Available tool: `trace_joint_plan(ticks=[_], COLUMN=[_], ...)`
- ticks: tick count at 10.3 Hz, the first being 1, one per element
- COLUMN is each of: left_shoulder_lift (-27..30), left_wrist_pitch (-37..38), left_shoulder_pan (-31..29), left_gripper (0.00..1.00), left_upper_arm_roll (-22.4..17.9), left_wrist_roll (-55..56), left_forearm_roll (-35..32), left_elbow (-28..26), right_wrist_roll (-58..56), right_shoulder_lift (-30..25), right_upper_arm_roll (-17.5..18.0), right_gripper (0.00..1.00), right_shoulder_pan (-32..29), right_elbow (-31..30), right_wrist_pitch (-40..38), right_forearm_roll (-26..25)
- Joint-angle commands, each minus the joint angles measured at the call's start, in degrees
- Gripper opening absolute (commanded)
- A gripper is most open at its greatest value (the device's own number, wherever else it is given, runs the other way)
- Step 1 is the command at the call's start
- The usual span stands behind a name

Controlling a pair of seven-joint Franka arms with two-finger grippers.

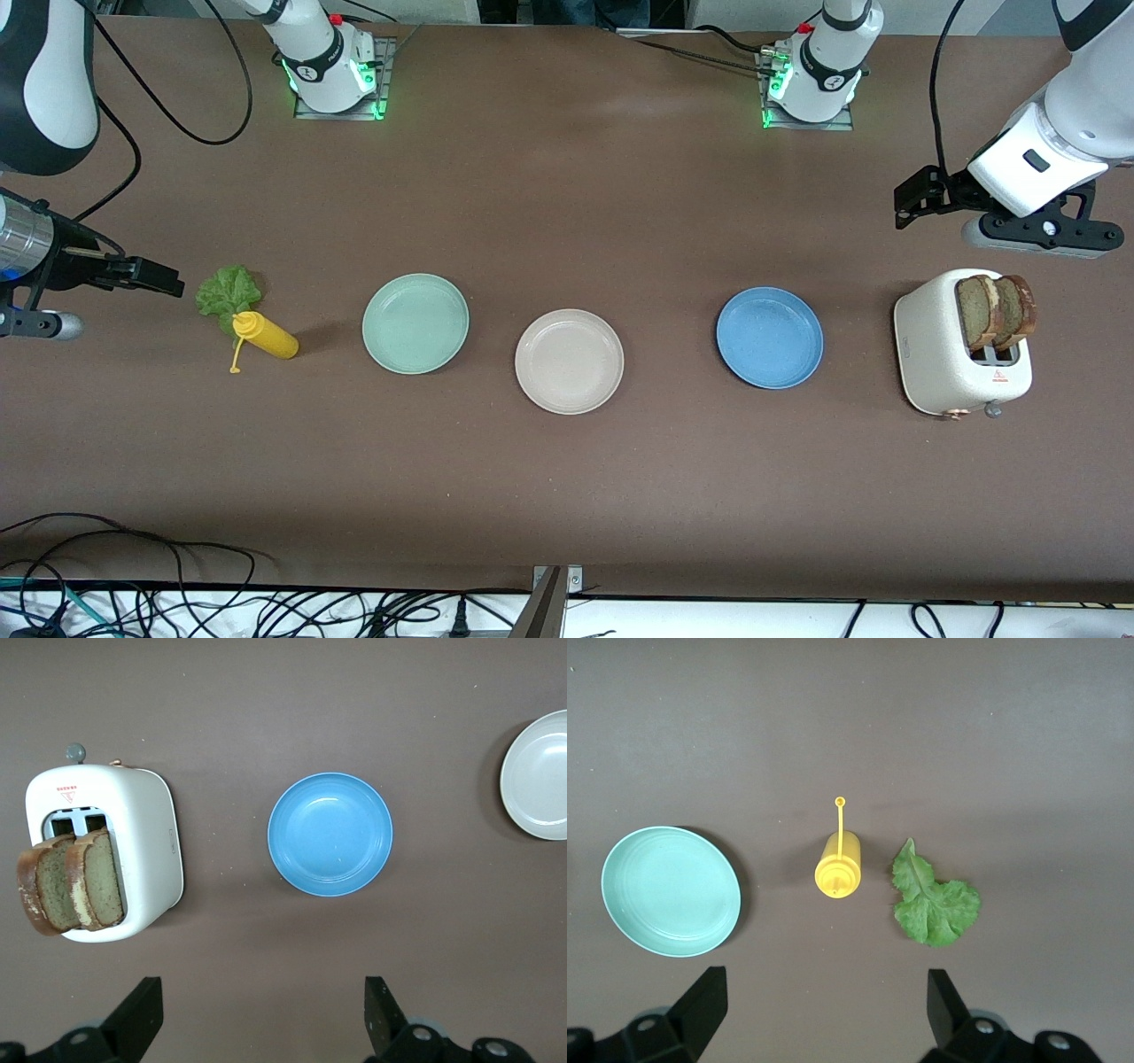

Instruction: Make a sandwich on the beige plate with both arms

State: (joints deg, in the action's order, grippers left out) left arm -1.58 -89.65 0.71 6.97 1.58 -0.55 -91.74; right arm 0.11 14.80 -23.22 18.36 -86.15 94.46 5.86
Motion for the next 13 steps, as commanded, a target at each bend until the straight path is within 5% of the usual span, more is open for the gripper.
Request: trace_joint_plan(ticks=[1, 13], left_shoulder_lift=[-0.18, -0.18], left_wrist_pitch=[1.14, 1.14], left_shoulder_pan=[0.17, 0.25], left_gripper=[1.00, 1.00], left_upper_arm_roll=[0.06, 0.06], left_wrist_roll=[-0.96, -0.96], left_forearm_roll=[-1.29, -1.29], left_elbow=[1.22, 1.22], right_wrist_roll=[-0.46, 0.25], right_shoulder_lift=[-0.83, -0.83], right_upper_arm_roll=[0.11, 0.11], right_gripper=[1.00, 1.00], right_shoulder_pan=[0.10, 0.10], right_elbow=[-0.25, -0.34], right_wrist_pitch=[-0.41, -0.33], right_forearm_roll=[-0.32, -0.24])
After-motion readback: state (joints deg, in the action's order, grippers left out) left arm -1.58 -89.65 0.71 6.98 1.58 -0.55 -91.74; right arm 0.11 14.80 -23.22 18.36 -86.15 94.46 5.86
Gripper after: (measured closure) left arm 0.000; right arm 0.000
